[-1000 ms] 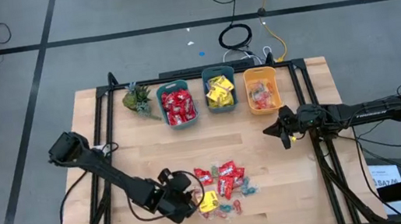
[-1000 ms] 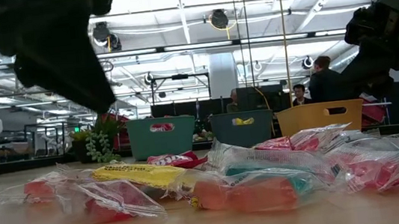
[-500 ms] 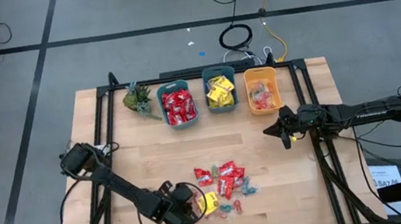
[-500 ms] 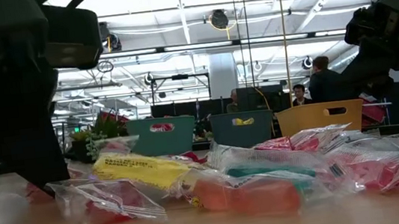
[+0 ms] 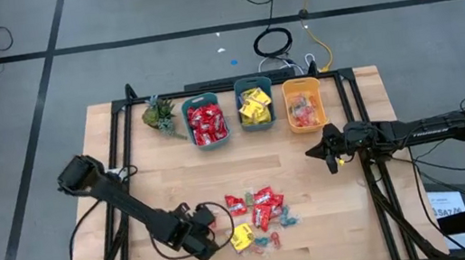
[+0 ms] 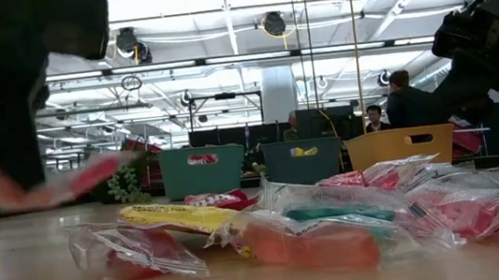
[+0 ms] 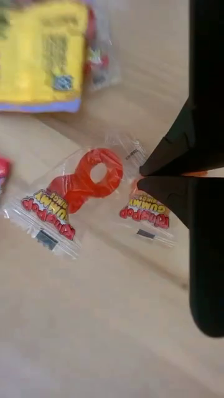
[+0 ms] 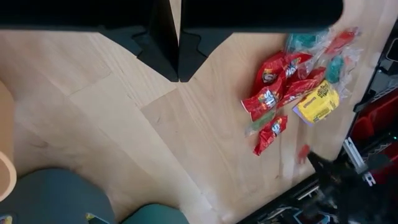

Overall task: Sort candy
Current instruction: Put the orange gummy candy into the yellow bin

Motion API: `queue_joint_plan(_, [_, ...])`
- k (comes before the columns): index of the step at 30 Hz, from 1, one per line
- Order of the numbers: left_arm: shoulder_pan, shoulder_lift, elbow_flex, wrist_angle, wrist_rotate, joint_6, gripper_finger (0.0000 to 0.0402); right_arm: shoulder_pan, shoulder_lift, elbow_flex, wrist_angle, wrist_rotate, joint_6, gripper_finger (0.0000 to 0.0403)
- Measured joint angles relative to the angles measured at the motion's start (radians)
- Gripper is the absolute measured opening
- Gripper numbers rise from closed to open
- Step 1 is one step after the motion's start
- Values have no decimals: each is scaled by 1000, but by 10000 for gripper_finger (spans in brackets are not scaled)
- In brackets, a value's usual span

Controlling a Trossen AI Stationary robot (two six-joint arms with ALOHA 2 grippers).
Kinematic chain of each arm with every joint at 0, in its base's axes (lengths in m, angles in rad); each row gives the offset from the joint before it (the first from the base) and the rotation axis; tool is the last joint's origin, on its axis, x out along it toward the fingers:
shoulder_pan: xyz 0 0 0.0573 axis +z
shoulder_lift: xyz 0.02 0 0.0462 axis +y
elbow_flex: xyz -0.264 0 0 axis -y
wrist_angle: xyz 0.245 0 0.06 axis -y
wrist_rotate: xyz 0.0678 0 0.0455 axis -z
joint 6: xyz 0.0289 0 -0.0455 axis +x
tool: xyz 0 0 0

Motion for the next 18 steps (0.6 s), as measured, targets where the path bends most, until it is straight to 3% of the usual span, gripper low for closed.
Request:
queue_joint_plan(7, [68, -127, 3, -74, -14, 81, 2, 0, 0, 0, 2, 0, -4, 2])
queue_joint_plan(12, [103, -133, 3, -71, -16, 138, 3, 0, 0, 0, 2, 0, -3, 2])
queue_joint_plan(18, [122, -121, 4, -61, -24, 135, 39, 0, 0, 0, 3, 1, -4, 2])
